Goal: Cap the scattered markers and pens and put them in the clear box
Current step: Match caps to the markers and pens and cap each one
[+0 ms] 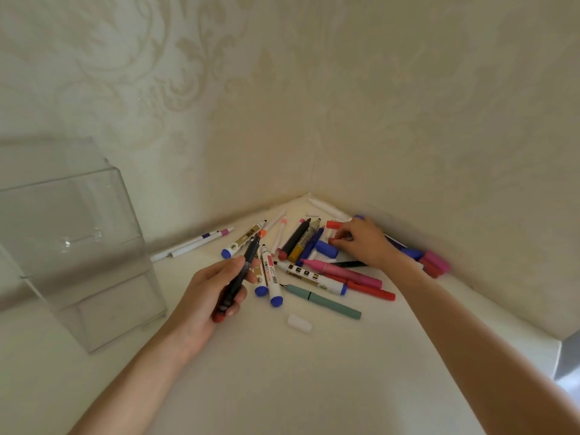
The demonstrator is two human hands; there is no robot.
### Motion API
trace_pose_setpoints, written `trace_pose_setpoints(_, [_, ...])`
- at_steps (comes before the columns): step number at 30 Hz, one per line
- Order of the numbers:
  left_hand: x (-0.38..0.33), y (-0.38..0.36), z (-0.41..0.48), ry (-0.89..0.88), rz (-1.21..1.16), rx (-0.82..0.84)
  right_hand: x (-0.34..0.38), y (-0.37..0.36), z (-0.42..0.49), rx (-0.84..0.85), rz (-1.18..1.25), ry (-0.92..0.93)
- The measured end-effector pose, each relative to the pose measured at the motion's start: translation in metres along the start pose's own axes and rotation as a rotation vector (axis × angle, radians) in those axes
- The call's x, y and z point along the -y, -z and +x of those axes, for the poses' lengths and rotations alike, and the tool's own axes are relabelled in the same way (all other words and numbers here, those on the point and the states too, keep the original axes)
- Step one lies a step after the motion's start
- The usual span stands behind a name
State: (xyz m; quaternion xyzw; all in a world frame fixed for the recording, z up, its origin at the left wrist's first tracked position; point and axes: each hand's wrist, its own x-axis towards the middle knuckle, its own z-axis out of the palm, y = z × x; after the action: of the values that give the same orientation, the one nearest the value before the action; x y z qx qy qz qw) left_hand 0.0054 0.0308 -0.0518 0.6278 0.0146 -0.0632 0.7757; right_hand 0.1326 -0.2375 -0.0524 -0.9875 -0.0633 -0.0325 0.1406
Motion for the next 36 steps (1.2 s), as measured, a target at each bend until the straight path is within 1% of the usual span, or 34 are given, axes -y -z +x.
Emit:
trace_pose_setpoints(2, [-0.001,-0.001,-0.002,-0.022,0.046,-0.016,0.004,0.005,-0.012,-0.094,0.154,0.035])
trace_pose_setpoints(5, [-0.001,-0.004,-0.004,-0.114,0.226,-0.065,0.023,0.019,-0.048,-0.173,0.528,0.048])
trace_pose_setpoints(7, [0.000,-0.006,-0.005,-0.223,0.314,-0.067,0.042,0.022,-0.075,-0.171,0.773,0.108])
trace_pose_setpoints(8, [0.000,-0.008,-0.006,-0.284,0.368,-0.051,0.051,0.021,-0.087,-0.144,0.907,0.132])
trace_pose_setpoints(10, [0.002,-0.010,-0.008,-0.381,0.493,-0.018,0.064,0.015,-0.101,-0.106,1.005,0.178])
trace_pose_setpoints(12, [0.005,-0.011,-0.009,-0.421,0.563,0.000,0.071,0.010,-0.107,-0.084,1.018,0.221])
trace_pose_setpoints(17, [0.004,-0.010,-0.010,-0.428,0.571,0.012,0.075,0.010,-0.110,-0.084,1.004,0.256])
trace_pose_setpoints(21, [0.004,-0.008,-0.008,-0.448,0.574,-0.010,0.070,0.013,-0.109,-0.172,0.921,0.276])
trace_pose_setpoints(25, [0.006,-0.009,-0.008,-0.436,0.656,-0.017,0.074,0.008,-0.112,-0.085,0.848,0.323])
trace_pose_setpoints(28, [0.003,-0.010,-0.011,-0.441,0.621,-0.025,0.075,0.011,-0.114,-0.048,0.858,0.331])
trace_pose_setpoints(32, [-0.001,-0.014,-0.016,-0.439,0.539,0.054,0.074,0.015,-0.116,-0.024,0.847,0.374])
trace_pose_setpoints(34, [0.000,-0.018,-0.020,-0.466,0.569,0.085,0.081,0.010,-0.119,-0.025,0.818,0.397])
trace_pose_setpoints(36, [0.002,-0.020,-0.023,-0.519,0.617,0.089,0.085,0.005,-0.121,-0.041,0.851,0.408])
